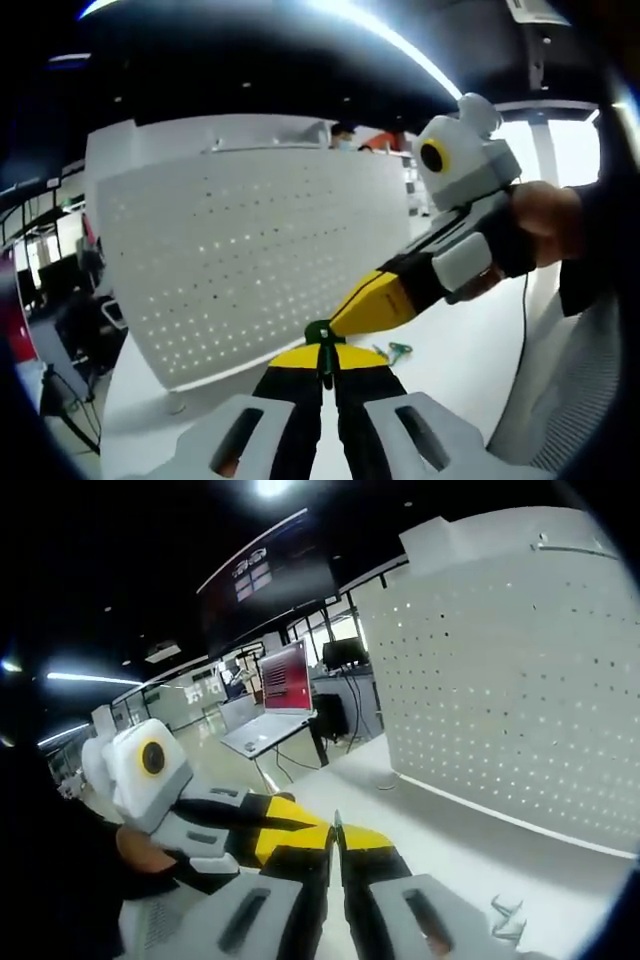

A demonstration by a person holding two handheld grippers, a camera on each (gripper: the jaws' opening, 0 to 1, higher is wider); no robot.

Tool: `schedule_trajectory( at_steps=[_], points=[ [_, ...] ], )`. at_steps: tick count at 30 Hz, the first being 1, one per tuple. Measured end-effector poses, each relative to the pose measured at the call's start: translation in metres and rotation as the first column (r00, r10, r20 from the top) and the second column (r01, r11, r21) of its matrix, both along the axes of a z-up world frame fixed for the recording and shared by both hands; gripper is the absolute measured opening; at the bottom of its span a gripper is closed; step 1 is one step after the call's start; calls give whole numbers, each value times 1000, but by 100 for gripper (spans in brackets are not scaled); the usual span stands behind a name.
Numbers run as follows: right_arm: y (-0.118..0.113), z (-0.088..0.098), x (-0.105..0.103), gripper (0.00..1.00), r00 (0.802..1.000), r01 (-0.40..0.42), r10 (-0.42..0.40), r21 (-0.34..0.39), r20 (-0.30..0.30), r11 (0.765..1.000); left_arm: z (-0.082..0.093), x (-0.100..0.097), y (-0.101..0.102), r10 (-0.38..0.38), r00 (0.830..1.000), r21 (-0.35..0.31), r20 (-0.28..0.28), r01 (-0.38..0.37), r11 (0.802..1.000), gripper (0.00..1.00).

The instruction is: Insert the hook assembly into the mounting plate slot until the hook locks in place.

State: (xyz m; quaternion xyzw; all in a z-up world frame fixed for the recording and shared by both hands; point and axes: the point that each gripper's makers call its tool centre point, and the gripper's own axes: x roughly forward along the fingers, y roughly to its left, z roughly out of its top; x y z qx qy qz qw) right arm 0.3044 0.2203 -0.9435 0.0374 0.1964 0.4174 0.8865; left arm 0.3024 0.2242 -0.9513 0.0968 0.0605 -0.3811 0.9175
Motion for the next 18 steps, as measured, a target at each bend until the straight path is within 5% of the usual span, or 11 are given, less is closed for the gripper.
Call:
schedule_trajectory(
  at_steps=[18],
  points=[
    [-9, 5, -1, 7, 995, 17, -12, -49, 98, 999, 6, 2, 1, 17, 1000, -17, 9, -16, 1000, 3]
  ],
)
